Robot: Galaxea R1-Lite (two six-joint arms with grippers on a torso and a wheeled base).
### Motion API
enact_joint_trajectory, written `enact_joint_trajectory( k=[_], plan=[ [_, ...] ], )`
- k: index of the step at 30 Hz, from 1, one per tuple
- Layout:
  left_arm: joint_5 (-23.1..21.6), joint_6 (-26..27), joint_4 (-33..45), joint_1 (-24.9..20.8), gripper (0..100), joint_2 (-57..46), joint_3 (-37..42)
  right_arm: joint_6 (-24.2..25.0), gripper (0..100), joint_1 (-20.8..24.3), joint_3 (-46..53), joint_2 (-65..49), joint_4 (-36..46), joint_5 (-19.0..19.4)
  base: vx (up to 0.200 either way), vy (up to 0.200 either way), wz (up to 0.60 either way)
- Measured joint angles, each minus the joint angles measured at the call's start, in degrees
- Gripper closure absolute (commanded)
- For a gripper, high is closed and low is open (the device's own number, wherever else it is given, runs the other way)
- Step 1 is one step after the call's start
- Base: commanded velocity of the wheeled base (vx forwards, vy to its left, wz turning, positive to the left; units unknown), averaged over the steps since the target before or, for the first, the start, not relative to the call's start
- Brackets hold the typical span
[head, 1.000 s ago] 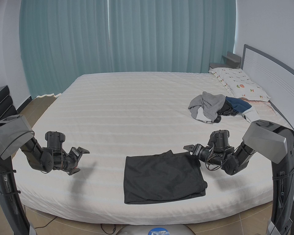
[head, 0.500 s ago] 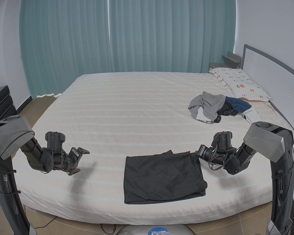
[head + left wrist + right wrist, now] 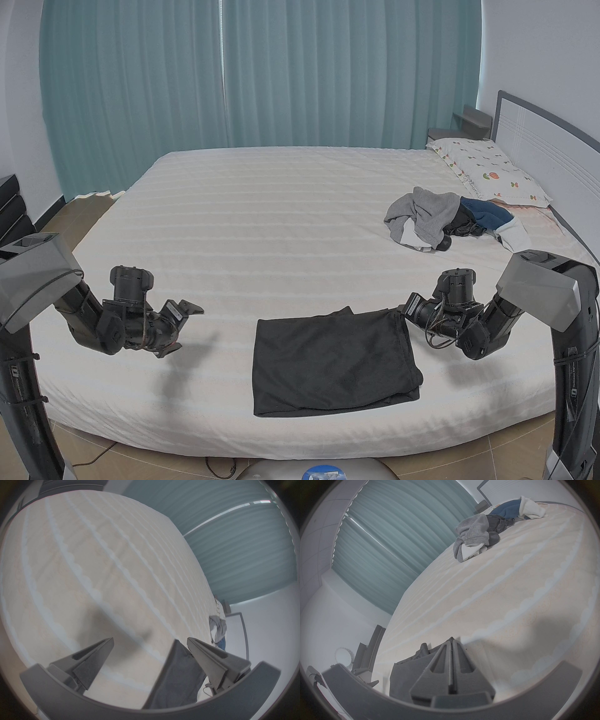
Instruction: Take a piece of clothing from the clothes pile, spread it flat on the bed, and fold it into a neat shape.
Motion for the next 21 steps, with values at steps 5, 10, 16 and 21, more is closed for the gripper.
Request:
enact_joint_trajectory(
  k=[5,10,16,21],
  plan=[
    [2.8,0.0,0.1,-7.4,0,0.2,-2.0,2.5,100,0.1,1.2,0.0,-1.9,0.2,0.0,0.0,0.0],
    [4.2,0.1,0.1,-13.3,0,2.5,-7.2,4.7,100,0.5,2.7,0.1,-4.9,1.3,0.0,0.0,0.0],
    [8.1,0.4,0.3,-17.6,0,7.9,-14.9,5.9,100,0.9,4.8,0.4,-9.3,2.2,0.0,0.0,0.0],
    [9.5,0.9,0.3,-19.5,0,11.3,-17.8,7.8,100,0.9,6.3,0.5,-11.7,3.5,0.0,0.0,0.0]
  ],
)
